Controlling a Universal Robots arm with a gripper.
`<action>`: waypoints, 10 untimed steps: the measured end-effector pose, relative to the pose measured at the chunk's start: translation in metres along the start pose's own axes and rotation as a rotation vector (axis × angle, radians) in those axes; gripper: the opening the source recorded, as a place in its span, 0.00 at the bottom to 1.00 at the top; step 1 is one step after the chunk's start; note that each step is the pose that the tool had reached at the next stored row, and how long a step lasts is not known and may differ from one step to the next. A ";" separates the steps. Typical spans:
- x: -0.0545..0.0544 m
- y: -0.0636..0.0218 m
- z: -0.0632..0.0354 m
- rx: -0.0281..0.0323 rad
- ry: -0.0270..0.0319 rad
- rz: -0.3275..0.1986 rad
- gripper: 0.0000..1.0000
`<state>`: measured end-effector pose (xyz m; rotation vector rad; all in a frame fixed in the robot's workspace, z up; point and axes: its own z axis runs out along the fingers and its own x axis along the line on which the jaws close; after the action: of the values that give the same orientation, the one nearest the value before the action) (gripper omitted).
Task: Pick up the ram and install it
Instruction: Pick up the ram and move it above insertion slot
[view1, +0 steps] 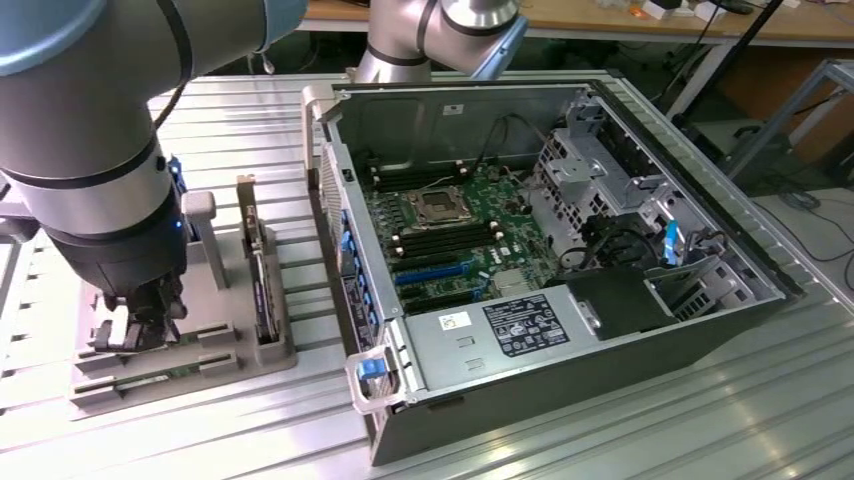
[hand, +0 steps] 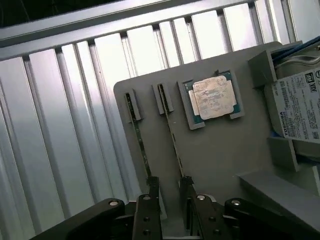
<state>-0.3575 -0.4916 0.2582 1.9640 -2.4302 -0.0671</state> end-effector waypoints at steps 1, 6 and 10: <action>0.000 -0.0001 0.0019 -0.0004 0.0011 -0.026 0.31; 0.001 -0.0005 0.0122 -0.0025 0.0067 -0.154 0.31; 0.011 0.0069 0.0217 -0.0028 0.0075 -0.181 0.31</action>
<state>-0.3673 -0.5001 0.2367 2.1733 -2.2399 -0.0651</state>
